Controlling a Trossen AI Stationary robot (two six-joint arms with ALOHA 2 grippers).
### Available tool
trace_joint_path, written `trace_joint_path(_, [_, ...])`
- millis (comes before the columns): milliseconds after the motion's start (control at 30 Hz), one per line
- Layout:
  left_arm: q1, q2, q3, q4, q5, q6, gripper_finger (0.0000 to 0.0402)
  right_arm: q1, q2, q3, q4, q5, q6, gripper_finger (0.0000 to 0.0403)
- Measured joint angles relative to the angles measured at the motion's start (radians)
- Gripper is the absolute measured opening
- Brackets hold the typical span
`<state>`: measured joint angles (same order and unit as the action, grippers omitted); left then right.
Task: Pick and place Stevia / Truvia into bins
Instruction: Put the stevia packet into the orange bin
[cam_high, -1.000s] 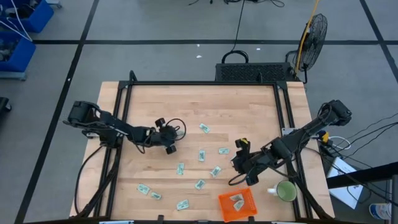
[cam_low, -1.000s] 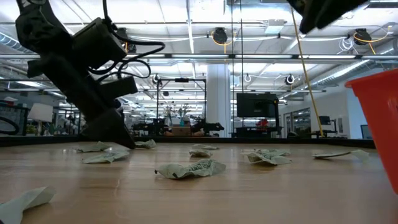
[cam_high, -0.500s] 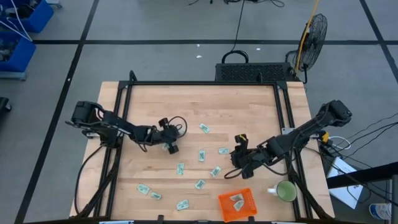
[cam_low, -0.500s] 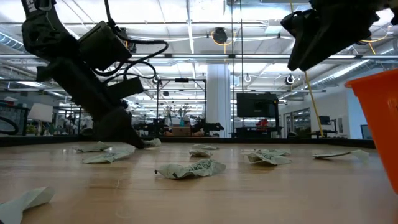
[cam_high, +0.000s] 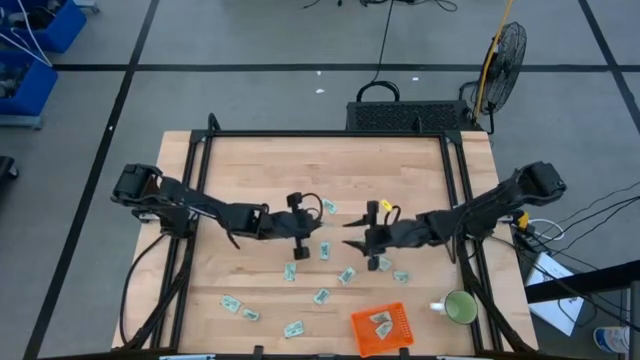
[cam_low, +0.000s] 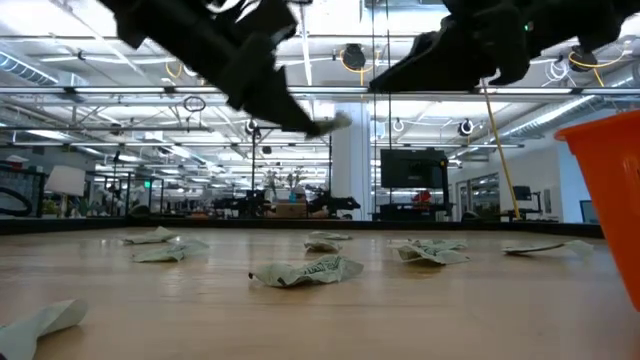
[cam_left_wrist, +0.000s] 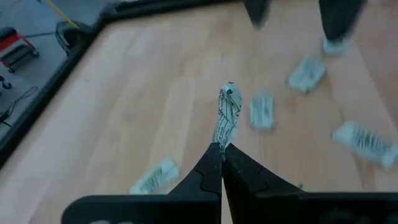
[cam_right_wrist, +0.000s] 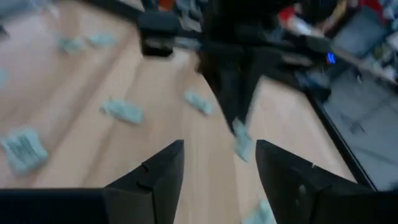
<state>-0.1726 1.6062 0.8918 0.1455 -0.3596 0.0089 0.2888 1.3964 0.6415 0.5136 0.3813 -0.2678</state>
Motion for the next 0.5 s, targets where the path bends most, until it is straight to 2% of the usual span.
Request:
trace_joint_path(133, [0.009, 0.000, 0.042, -0.002, -0.007, -0.013, 0.0004, -0.038, 0.010, -0.073, 0.134, -0.025, -0.006, 0.0181])
trace_joint_path(500, [0.022, 0.033, 0.058, 0.042, 0.027, -0.012, 0.0009, -0.086, 0.054, -0.085, 0.269, -0.046, -0.041, 0.0163])
